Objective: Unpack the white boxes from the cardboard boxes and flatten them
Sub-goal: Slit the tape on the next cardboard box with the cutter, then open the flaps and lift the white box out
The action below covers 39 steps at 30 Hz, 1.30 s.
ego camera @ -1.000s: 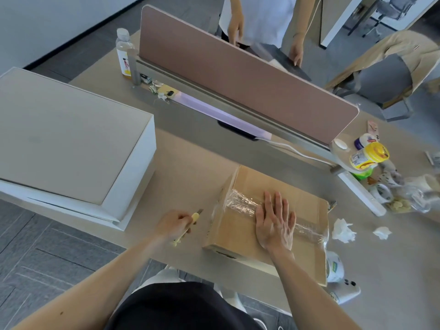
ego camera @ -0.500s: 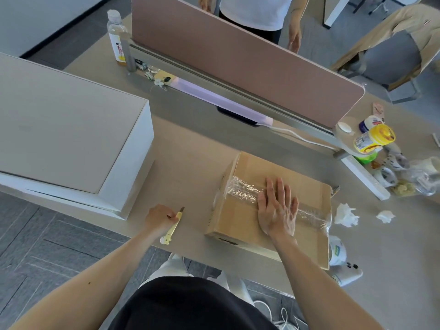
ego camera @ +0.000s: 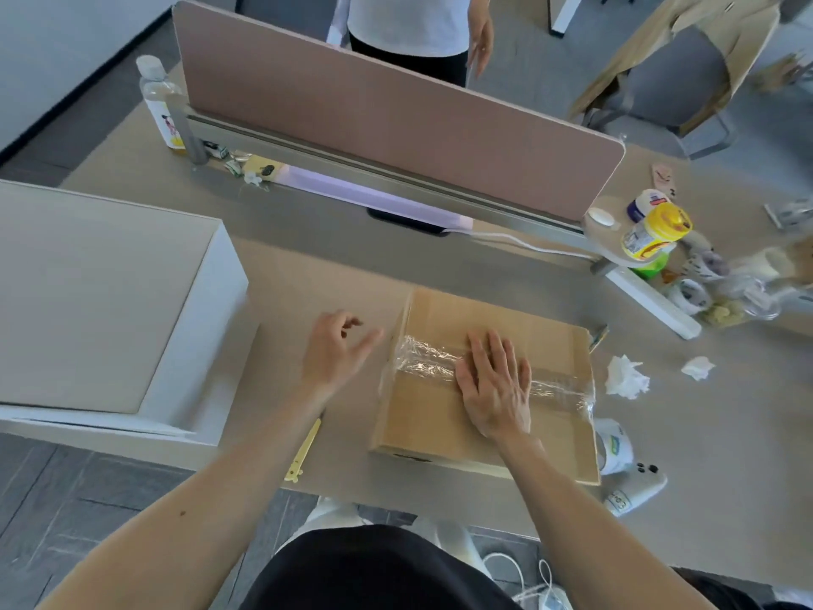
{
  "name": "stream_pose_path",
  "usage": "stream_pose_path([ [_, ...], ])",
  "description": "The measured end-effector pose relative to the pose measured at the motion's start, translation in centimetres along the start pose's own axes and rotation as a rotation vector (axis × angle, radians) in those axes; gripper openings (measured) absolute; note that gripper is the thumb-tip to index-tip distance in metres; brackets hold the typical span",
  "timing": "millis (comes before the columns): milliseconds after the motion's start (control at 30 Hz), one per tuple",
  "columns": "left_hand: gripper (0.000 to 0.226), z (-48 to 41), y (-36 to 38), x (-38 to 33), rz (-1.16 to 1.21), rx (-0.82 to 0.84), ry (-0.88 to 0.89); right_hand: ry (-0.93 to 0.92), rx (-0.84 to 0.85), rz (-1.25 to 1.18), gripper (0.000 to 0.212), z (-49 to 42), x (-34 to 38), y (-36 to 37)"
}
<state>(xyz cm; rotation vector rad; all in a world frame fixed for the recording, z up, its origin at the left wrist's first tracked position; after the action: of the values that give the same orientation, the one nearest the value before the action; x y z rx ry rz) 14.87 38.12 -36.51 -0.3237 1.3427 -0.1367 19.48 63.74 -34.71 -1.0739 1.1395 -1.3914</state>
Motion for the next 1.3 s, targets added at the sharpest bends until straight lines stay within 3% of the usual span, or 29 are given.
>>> stream_pose_path([
  [100, 0.075, -2.4, 4.6, -5.0, -0.149, 0.227, 0.189, -0.03, -0.089, -0.044, 0.067, 0.9, -1.5, -0.3],
  [200, 0.098, -3.4, 8.9, -7.0, -0.448, 0.491, 0.201, 0.065, -0.12, 0.026, 0.071, 2.5, -4.2, 0.3],
  [300, 0.112, -3.9, 11.3, -7.2, -0.638, 0.619, 0.209, 0.088, -0.129, 0.06, 0.072, 3.1, -5.2, 0.7],
  [567, 0.106, -6.0, 12.9, -7.2, -0.693, 0.527, 0.238, 0.071, -0.066, 0.043, 0.079, 0.4, -6.3, 0.0],
  [933, 0.107, -8.5, 14.8, -9.2, -0.821, 0.546, 0.231, 0.013, -0.083, -0.067, 0.056, -2.9, -8.3, -1.0],
  [1067, 0.112, -8.4, 14.9, -9.6, -0.841, 0.587, 0.158, -0.021, 0.02, -0.092, 0.057, -3.6, -8.2, -1.6],
  [1200, 0.113, -8.4, 15.1, -9.8, -0.866, 0.597, 0.145, -0.033, 0.184, -0.085, 0.038, -4.5, -7.8, -3.2],
  [1300, 0.113, -8.4, 14.9, -10.0, -0.883, 0.592, 0.147, -0.048, 0.203, -0.066, 0.043, -5.1, -7.5, -4.4],
])
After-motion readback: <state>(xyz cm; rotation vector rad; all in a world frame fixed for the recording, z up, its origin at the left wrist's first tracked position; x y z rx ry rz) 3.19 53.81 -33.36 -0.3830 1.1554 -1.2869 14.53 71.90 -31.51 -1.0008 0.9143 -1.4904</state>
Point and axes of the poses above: each hand's wrist, its own z-axis away from the middle knuckle, its own y-axis out of the palm, x = y × z, the point moved 4 cm from there along -z, towards the middle knuckle, and after that the axes turned 13 degrees about z, right-handed, at the moved point
